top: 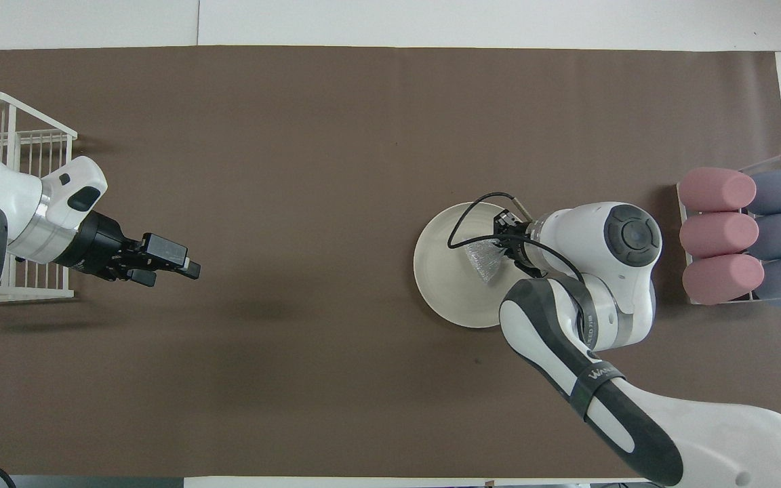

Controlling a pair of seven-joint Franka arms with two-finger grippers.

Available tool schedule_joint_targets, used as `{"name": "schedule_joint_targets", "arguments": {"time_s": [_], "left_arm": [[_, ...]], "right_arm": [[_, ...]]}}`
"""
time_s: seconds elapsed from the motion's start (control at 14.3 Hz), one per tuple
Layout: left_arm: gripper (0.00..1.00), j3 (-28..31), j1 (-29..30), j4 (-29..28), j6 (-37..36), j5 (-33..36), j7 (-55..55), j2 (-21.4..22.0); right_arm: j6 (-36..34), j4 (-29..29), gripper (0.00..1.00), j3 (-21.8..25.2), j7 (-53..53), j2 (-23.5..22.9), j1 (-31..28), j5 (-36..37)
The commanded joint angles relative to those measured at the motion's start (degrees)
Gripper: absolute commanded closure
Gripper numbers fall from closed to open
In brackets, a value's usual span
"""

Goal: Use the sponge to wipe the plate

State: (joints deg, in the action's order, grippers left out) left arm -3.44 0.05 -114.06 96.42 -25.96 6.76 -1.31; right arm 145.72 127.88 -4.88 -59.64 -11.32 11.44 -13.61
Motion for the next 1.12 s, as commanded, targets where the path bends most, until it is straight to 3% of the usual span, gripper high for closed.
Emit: {"name": "schedule_joint_targets", "arguments": {"time_s": [0.0, 0.7, 1.05], "left_arm": [[0.0, 0.37, -1.02, -0.46, 1.58, 1.27, -1.22, 0.87], [0.0, 0.37, -1.11, -0.46, 2.55, 1.44, -1.13, 0.87], [0.0, 0.37, -1.46, -0.55, 2.72, 1.44, -1.13, 0.96]], "right_arm": [[-0.08, 1.75, 1.0, -0.31, 1.99, -2.3, -0.81, -0.1], [5.8, 1.93, 1.0, -0.39, -17.08, -3.7, 11.57, -0.1], [5.46, 1.06, 1.0, -0.31, -18.66, -3.97, 11.5, -0.1]]}}
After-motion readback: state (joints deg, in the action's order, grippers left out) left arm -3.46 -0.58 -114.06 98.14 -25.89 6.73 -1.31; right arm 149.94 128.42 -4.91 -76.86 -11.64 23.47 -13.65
